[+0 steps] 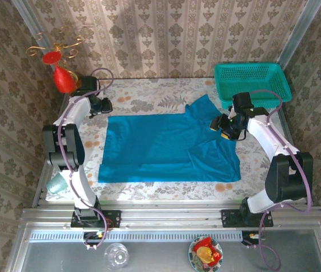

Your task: Fold the inside-out t-shirt

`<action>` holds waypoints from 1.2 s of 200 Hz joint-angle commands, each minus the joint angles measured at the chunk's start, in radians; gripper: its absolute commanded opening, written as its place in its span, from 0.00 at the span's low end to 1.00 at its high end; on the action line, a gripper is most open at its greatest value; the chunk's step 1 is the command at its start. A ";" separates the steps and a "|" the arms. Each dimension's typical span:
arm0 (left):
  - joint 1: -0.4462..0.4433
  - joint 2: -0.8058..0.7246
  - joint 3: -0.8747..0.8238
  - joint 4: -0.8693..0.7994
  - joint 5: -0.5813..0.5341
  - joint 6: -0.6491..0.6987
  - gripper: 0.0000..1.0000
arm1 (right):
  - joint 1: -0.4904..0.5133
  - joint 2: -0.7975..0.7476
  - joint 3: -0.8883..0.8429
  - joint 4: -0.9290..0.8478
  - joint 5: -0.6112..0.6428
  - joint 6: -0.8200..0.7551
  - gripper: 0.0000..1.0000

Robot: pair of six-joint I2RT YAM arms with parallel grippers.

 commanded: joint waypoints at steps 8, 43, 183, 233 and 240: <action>0.006 0.106 0.093 -0.090 -0.046 0.079 0.27 | 0.006 0.016 0.044 -0.050 0.031 -0.015 0.59; 0.009 0.211 0.167 -0.144 -0.032 0.102 0.27 | 0.006 0.023 0.047 -0.043 0.029 0.001 0.59; 0.019 0.321 0.224 -0.158 -0.066 0.106 0.05 | 0.007 0.044 0.048 -0.048 0.046 -0.008 0.58; 0.069 0.275 0.183 -0.146 -0.139 0.063 0.00 | 0.012 0.146 0.146 0.023 0.069 -0.161 0.56; 0.076 0.268 0.177 -0.144 -0.140 0.059 0.00 | 0.012 0.177 0.178 0.027 0.062 -0.189 0.55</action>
